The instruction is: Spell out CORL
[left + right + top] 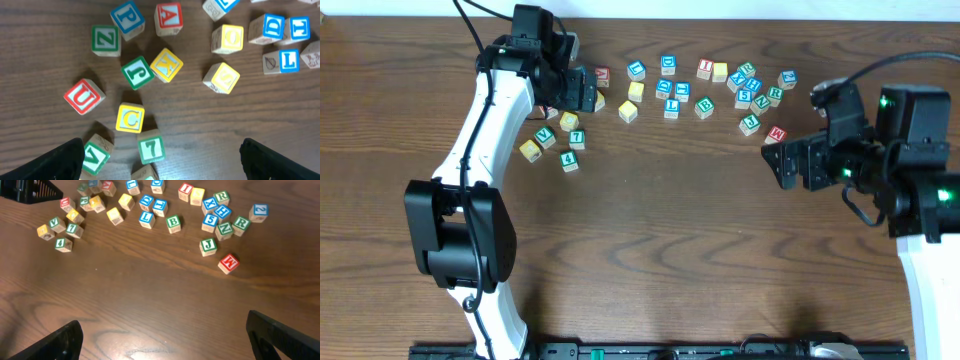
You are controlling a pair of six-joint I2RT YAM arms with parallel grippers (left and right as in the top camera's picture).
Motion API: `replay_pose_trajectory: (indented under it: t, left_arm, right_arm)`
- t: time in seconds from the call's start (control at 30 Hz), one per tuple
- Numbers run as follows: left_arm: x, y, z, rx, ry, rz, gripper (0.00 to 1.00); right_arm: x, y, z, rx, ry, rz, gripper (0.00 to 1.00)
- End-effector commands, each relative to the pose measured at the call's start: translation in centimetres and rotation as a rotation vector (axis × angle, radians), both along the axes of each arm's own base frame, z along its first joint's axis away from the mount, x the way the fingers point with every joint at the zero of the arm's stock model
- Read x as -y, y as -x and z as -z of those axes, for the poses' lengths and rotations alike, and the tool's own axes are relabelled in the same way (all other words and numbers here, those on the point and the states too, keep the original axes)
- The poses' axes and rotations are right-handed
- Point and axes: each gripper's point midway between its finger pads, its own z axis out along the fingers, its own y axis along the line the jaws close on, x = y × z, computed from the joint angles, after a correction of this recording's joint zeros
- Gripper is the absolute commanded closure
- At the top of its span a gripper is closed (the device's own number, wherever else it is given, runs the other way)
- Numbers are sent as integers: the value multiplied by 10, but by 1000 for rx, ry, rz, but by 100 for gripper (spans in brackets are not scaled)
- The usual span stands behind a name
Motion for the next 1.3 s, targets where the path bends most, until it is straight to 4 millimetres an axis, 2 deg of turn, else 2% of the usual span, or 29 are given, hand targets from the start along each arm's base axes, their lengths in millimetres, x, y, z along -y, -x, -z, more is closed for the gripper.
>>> replay_pose_trajectory:
  t: [0.0,0.1,0.27,0.53,0.6,0.77,1.27]
  left_arm:
    - [-3,-7,0,22,-27,16,3]
    - [-9,-7,15,-6,-72,25,15]
    - [-17,-7,47,-69,-114,-9,25]
    - [-25,-7,83,-139,-146,-70,29]
    - [-25,-8,90,-146,-147,-70,34]
    - [-24,-11,105,-156,-148,-68,44]
    - [-24,-10,121,-152,-147,-69,55]
  right_arm:
    - [-10,-5,-3,-1,-44,-49,1]
    - [-13,-6,0,-16,-60,-61,1]
    - [-13,-6,2,-25,-60,-61,1]
    - [-13,-5,3,-27,-60,-61,1]
    - [-13,-5,3,-27,-60,-61,1]
    - [-13,-5,3,-28,-60,-61,5]
    - [-13,-5,3,-28,-60,-61,5]
